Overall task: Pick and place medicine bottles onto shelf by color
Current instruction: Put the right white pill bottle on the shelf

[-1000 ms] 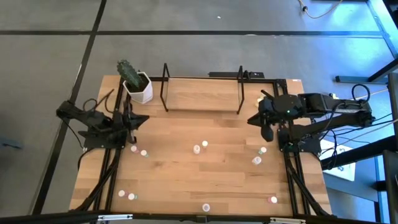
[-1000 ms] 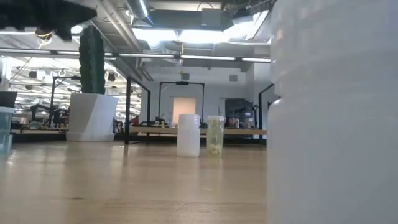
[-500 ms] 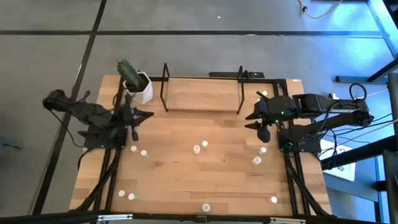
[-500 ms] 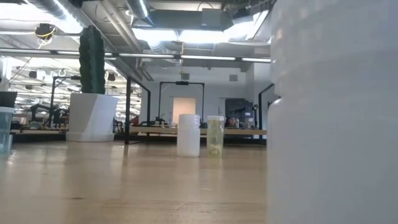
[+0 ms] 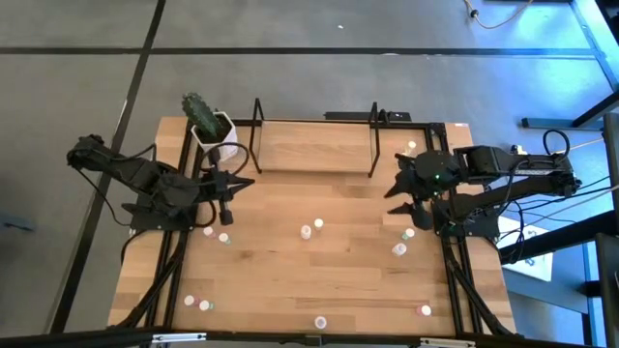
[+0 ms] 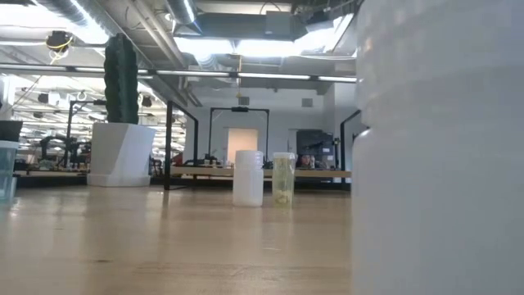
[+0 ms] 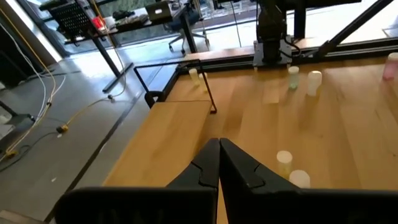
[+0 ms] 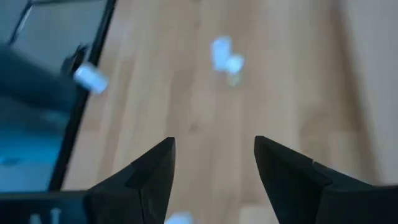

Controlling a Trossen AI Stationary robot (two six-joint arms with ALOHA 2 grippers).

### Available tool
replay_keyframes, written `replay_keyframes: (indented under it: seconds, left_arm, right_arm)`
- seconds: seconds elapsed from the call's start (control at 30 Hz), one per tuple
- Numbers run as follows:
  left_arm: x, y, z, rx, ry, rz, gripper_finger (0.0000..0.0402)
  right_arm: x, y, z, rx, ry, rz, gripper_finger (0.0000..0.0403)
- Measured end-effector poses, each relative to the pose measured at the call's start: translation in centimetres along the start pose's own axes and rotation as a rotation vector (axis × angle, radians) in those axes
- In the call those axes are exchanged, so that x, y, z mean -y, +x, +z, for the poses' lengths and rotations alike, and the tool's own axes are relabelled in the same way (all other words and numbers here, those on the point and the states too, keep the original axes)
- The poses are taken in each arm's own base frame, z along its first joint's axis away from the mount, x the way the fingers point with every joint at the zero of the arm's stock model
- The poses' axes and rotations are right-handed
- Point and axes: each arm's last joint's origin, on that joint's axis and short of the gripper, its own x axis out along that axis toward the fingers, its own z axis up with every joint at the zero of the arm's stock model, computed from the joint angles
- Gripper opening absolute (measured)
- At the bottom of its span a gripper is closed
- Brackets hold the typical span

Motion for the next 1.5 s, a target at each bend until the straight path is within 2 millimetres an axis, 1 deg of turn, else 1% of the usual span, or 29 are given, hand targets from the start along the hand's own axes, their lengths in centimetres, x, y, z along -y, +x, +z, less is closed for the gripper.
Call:
replay_keyframes:
  seconds: [0.13, 0.3, 0.5, 0.67, 0.77, 0.87, 1.0, 1.23, 1.33, 1.5]
  left_arm:
    - [0.5, 0.5, -0.1, -0.021, 0.015, -0.015, 0.0]
    - [0.7, 0.7, -0.2, -0.028, -0.004, -0.016, 0.0]
    - [0.6, 0.7, -0.2, -0.027, -0.002, -0.005, 0.0]
    - [0.6, 0.7, 0.0, -0.016, 0.015, -0.005, 0.0]
    - [0.2, 0.8, 0.3, -0.017, 0.006, 0.004, 0.0]
    - [-0.1, 1.2, 0.8, -0.044, 0.006, -0.013, 0.0]
    - [-0.3, 2.3, 1.6, -0.145, 0.04, -0.062, 0.0]
    - [0.0, 4.3, 2.9, -0.298, 0.074, -0.132, 0.0]
    - [0.2, 4.7, 3.1, -0.322, 0.086, -0.132, 0.0]
    - [0.2, 4.7, 3.2, -0.323, 0.086, -0.132, 0.0]
  right_arm:
    - [-0.4, 0.5, -1.0, -0.12, -0.026, 0.027, 0.0221]
    - [-0.8, 1.8, -2.1, -0.259, -0.097, 0.049, 0.0219]
    - [-1.5, 3.6, -2.4, -0.378, -0.135, 0.033, 0.0213]
    - [-2.0, 5.4, -2.9, -0.52, -0.154, 0.032, 0.0213]
    - [-2.4, 6.4, -3.1, -0.582, -0.166, 0.034, 0.0213]
    - [-2.6, 7.2, -3.1, -0.62, -0.17, 0.033, 0.0213]
    - [-2.7, 8.0, -3.2, -0.657, -0.172, 0.03, 0.0213]
    - [-2.7, 8.3, -3.3, -0.688, -0.143, 0.017, 0.0213]
    - [-2.9, 8.4, -3.2, -0.669, -0.155, 0.029, 0.0213]
    - [-3.8, 8.8, -3.3, -0.655, -0.199, 0.051, 0.0213]
